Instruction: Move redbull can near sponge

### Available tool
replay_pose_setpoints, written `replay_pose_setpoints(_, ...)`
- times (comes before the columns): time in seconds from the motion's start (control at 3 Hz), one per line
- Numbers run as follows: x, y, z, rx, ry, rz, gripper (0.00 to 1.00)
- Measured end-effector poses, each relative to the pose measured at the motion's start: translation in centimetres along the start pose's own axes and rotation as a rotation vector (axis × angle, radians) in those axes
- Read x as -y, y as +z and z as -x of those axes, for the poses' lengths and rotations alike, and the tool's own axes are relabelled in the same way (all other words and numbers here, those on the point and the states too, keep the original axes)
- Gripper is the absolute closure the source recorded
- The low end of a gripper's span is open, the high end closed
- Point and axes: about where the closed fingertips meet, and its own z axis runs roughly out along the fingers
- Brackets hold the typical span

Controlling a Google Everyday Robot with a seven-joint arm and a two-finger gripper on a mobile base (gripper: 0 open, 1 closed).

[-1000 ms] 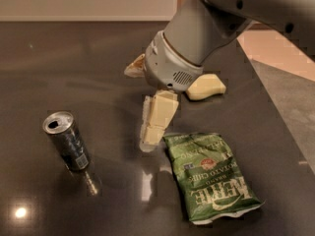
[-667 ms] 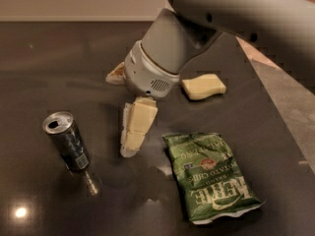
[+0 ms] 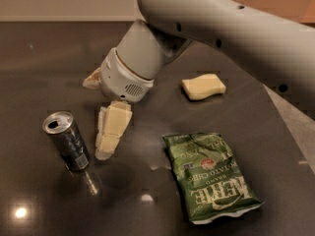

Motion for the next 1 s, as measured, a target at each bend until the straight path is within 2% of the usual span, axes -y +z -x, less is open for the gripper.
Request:
replay_pose_setpoints(0.33,0.5,1.0,0.8,0.029,0.0,0.019,0.0)
replay_pose_setpoints(1.0,-0.2,2.3,3.0,0.072,-0.019,0.067,0.0)
